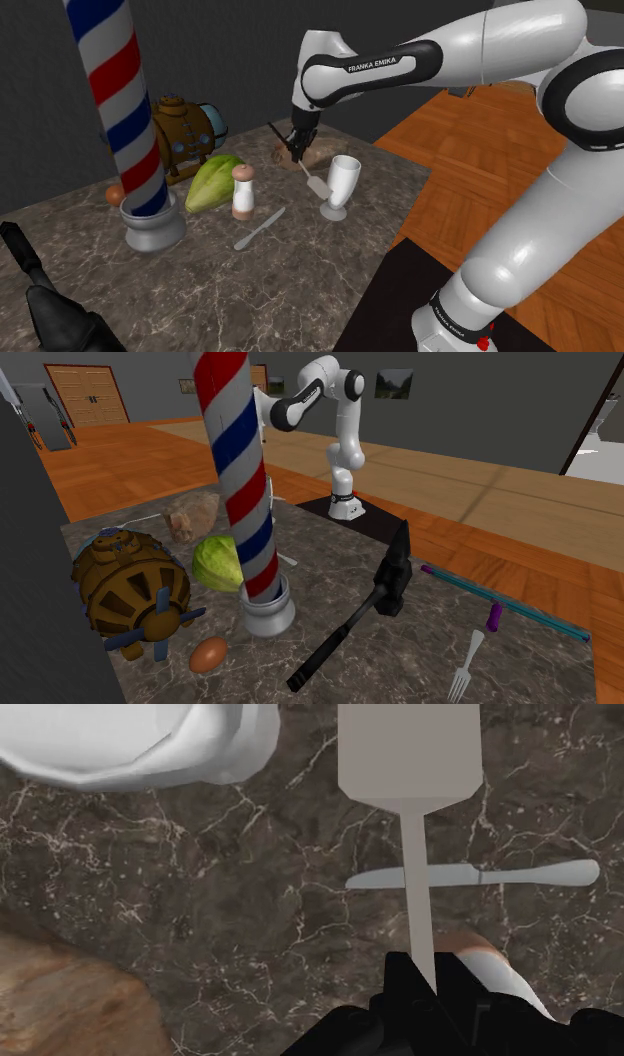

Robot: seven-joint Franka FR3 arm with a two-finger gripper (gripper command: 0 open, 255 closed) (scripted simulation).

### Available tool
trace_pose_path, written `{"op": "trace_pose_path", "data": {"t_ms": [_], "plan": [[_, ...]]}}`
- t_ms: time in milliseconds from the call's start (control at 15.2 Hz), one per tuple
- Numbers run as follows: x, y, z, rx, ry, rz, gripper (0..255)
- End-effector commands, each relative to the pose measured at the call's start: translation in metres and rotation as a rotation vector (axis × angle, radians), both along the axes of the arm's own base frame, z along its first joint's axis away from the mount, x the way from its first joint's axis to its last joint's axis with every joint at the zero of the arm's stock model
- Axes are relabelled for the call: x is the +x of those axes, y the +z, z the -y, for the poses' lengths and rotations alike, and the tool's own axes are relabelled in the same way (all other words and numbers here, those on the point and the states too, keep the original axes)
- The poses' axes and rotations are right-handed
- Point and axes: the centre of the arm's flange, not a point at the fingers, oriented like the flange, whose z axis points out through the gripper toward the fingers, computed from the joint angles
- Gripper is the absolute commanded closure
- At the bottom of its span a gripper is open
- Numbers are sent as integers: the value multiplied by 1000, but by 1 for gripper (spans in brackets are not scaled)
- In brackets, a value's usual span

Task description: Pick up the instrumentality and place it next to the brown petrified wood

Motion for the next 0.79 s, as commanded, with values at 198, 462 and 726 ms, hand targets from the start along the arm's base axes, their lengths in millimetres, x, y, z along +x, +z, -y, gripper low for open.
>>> {"op": "trace_pose_path", "data": {"t_ms": [198,462,726], "plan": [[8,0,65,0,2,0,255],[14,0,118,0,2,0,255],[21,0,170,0,2,0,255]]}}
